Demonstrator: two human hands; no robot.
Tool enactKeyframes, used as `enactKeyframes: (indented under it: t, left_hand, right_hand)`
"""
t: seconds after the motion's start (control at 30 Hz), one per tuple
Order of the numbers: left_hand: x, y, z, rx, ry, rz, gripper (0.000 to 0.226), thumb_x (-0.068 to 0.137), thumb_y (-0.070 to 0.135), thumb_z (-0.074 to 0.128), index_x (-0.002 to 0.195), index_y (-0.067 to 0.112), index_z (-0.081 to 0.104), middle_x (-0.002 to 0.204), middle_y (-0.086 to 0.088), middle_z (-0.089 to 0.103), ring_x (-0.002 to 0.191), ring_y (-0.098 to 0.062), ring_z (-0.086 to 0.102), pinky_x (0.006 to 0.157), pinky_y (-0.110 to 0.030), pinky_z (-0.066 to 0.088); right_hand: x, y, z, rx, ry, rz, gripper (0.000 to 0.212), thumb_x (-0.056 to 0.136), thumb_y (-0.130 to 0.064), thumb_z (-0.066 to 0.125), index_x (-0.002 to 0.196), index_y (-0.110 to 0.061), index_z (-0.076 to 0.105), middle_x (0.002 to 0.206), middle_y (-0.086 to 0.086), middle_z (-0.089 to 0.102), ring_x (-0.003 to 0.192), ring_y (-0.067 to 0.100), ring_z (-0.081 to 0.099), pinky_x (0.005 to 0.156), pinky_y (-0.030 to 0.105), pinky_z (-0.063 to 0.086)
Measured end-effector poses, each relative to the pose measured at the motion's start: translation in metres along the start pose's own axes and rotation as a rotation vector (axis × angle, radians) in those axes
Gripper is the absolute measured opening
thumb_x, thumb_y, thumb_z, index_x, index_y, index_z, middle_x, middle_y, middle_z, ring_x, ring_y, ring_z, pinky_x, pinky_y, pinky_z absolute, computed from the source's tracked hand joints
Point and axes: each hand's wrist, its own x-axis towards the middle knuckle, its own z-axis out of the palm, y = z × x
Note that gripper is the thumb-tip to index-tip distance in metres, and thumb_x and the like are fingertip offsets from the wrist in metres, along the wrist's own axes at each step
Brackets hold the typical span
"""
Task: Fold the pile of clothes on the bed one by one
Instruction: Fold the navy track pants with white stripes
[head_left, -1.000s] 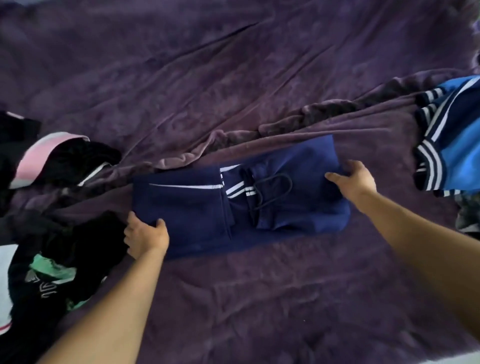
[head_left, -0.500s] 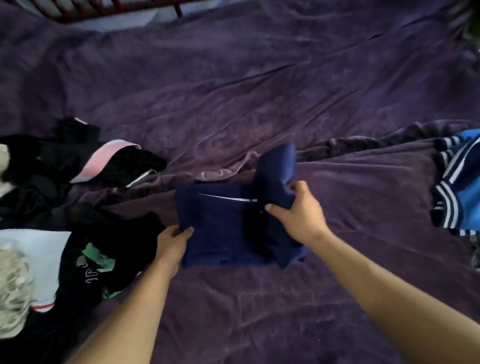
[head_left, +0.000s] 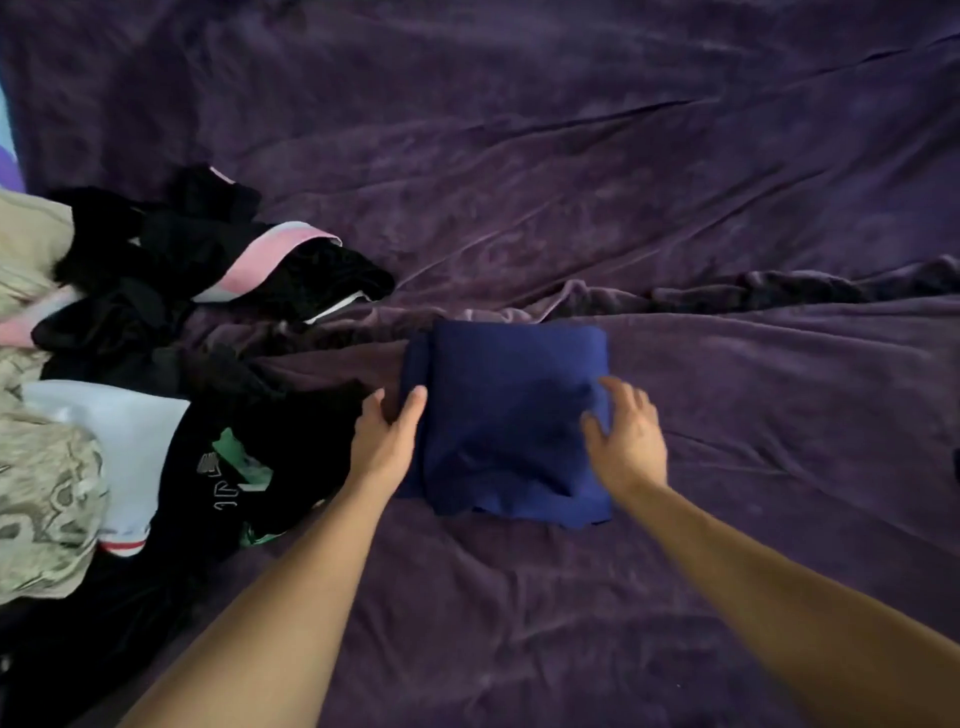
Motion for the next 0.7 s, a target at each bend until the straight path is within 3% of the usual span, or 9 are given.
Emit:
enactKeyframes:
  t: [0.13, 0.23, 0.37, 0.57, 0.7]
  left_hand:
    - [0.004, 0.008, 0.051, 0.218, 0.021, 0.093, 0.090, 0.080, 0.071, 0.050, 0.151, 0.030, 0.012, 0.144, -0.015, 0.039, 0.126, -0.037, 0.045, 0.102, -0.045, 0.039]
    - [-0.006, 0.000, 0.073, 0.336, 0.157, 0.279, 0.072, 0.091, 0.052, 0.050, 0.149, 0.022, 0.020, 0.133, -0.020, 0.049, 0.113, -0.040, 0.052, 0.087, -0.042, 0.043]
    - [-0.021, -0.015, 0.058, 0.414, 0.158, 0.361, 0.051, 0.099, 0.027, 0.045, 0.145, 0.014, 0.029, 0.132, -0.020, 0.053, 0.110, -0.043, 0.054, 0.083, -0.044, 0.043]
    - [-0.104, -0.019, 0.019, 0.362, 0.013, 0.547, 0.055, 0.098, 0.012, 0.044, 0.148, 0.030, 0.029, 0.132, -0.016, 0.055, 0.110, -0.043, 0.055, 0.088, -0.047, 0.045]
    - [-0.166, -0.025, 0.015, 0.363, -0.081, 0.598, 0.041, 0.099, 0.011, 0.043, 0.135, 0.029, 0.051, 0.122, -0.010, 0.061, 0.107, -0.033, 0.058, 0.083, -0.030, 0.041]
  right_hand:
    - [0.027, 0.038, 0.013, -0.048, -0.169, 0.188, 0.085, 0.086, -0.059, 0.056, 0.152, -0.032, 0.010, 0.158, 0.005, 0.019, 0.137, 0.035, 0.033, 0.103, 0.050, 0.038]
    - [0.018, 0.040, 0.049, 0.047, -0.205, 0.166, 0.088, 0.084, -0.065, 0.052, 0.152, -0.038, 0.003, 0.155, 0.006, 0.027, 0.128, 0.039, 0.045, 0.098, 0.045, 0.040]
    - [-0.017, 0.038, 0.060, 0.148, -0.168, 0.210, 0.086, 0.082, -0.063, 0.058, 0.149, -0.043, 0.009, 0.140, 0.007, 0.052, 0.121, 0.038, 0.051, 0.093, 0.041, 0.043]
    - [-0.088, 0.033, 0.007, 0.123, -0.152, 0.153, 0.079, 0.081, -0.056, 0.065, 0.146, -0.042, 0.023, 0.133, 0.003, 0.058, 0.114, 0.034, 0.057, 0.093, 0.040, 0.046]
    - [-0.145, 0.050, -0.042, 0.127, -0.132, 0.205, 0.078, 0.079, -0.060, 0.064, 0.145, -0.045, 0.024, 0.128, -0.002, 0.060, 0.110, 0.027, 0.059, 0.087, 0.035, 0.046]
